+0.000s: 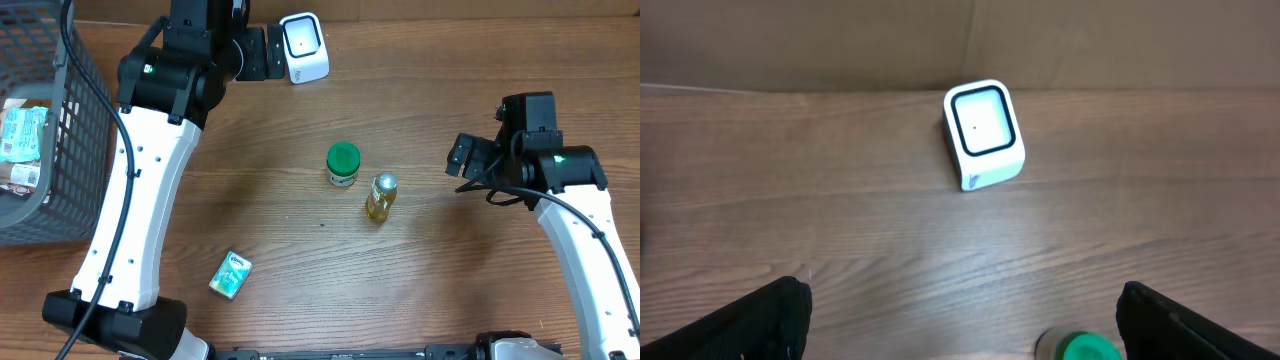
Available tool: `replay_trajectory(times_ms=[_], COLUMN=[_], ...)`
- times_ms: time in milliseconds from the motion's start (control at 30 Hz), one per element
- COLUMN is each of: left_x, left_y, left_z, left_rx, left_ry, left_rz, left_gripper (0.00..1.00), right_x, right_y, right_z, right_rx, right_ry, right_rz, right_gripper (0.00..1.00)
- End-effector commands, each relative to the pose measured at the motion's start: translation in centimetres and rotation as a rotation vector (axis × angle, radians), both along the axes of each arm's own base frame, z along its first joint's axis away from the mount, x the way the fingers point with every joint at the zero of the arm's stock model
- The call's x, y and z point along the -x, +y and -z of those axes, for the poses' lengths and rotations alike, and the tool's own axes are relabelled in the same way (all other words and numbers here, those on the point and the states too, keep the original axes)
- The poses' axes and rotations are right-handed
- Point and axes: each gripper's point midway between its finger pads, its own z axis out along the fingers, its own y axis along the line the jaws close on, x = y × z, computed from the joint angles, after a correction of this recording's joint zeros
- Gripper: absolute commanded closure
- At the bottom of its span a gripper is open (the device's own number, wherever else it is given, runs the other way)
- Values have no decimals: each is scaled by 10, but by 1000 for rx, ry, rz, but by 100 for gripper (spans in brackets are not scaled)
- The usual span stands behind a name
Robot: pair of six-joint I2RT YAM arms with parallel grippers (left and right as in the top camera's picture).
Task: Scan the item barcode
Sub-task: 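Raise the left gripper and move it back to the basket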
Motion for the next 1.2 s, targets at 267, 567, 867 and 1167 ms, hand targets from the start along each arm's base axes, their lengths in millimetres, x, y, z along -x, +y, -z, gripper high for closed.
replay_trajectory(times_ms=[267, 567, 867, 1167], left_x=[69, 89, 72, 49], left_y=[23, 94, 196, 295], left_z=[48, -12, -93, -72], left_rx=[-125, -132, -110, -197], left_ry=[331, 155, -198, -182], left_rz=[32, -277, -514, -715], left_gripper=[91, 59, 9, 3], right_x=[-4, -4, -4, -4], right_y=[-2, -2, -2, -2], right_z=[-10, -10, -10, -10], right_rx=[10, 10, 10, 10], right_ry=[-29, -29, -29, -29], right_rz=[1, 1, 1, 1], right_gripper=[0, 0, 0, 0])
